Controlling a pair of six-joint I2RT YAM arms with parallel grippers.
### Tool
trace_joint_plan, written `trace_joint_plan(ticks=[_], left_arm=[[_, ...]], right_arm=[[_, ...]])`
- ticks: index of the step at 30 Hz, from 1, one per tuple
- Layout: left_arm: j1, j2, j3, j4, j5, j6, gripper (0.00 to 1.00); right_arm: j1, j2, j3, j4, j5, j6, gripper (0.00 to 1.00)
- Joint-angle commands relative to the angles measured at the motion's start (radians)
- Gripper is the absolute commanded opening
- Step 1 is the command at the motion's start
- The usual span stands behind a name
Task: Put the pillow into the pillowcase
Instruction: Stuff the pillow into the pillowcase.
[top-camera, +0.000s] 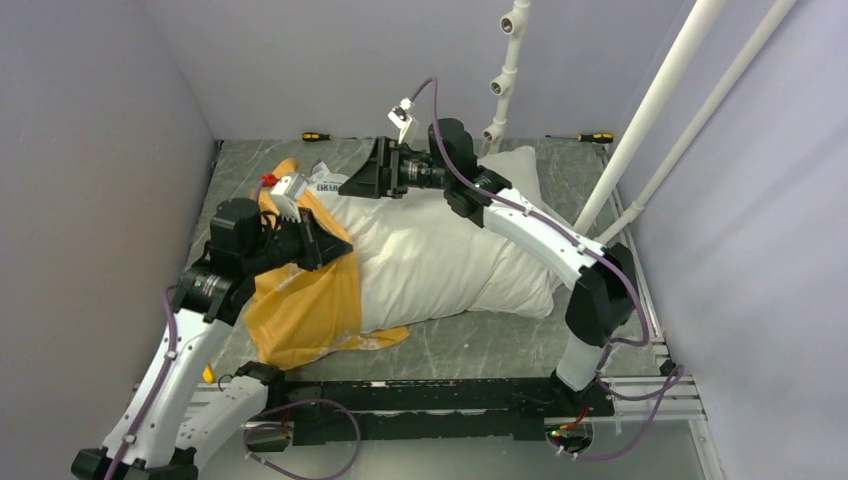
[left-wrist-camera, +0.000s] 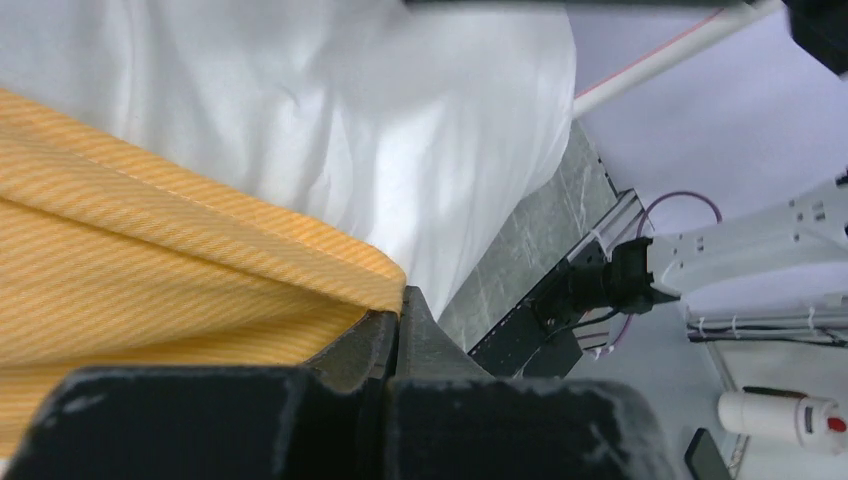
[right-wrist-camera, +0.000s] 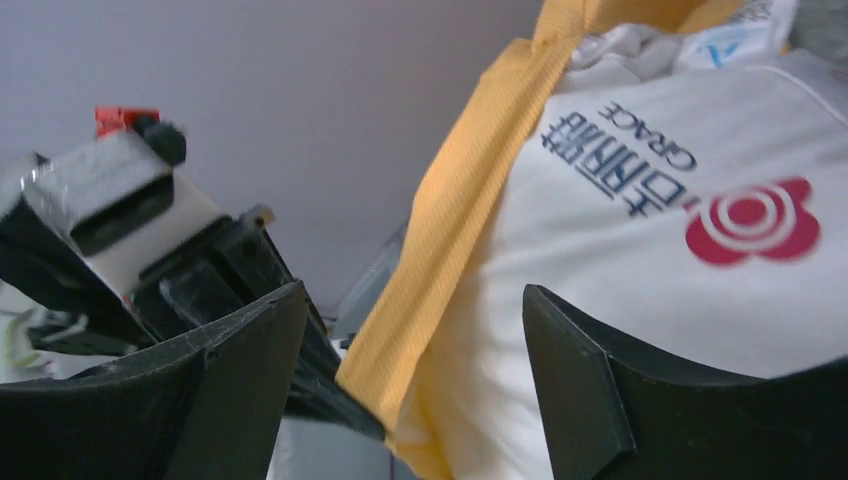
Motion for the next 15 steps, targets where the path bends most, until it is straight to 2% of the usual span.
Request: trace_joint_plan(ticks=[1,3,7,11,15], left_arm=[[-0.009,-0.118,-0.056,0.171,0.148,0.022,0.00],[-0.009,-0.166,-0.072,0.183,0.144,0.029,0.00],[-0.009,-0.155,-0.066,0.164,0.134,0.047,0.00],[-0.009,-0.131,-0.048,0.142,0.149,0.060,0.00],[-0.009,-0.106,-0.019,0.098,0.155,0.082,0.00]], right_arm=[[0.011,0.107,0.061,0.152,-0.164,0.153,0.81],[0.032,0.144,0.060,0.203,-0.206,0.204,0.80],[0.082,0.204,0.077,0.240,-0.237,0.257,0.75],[0.127,0.248,0.083,0.412,-0.286,0.369,0.70],[0.146,0.284,0.072,0.617,-0.327,0.508,0.59]])
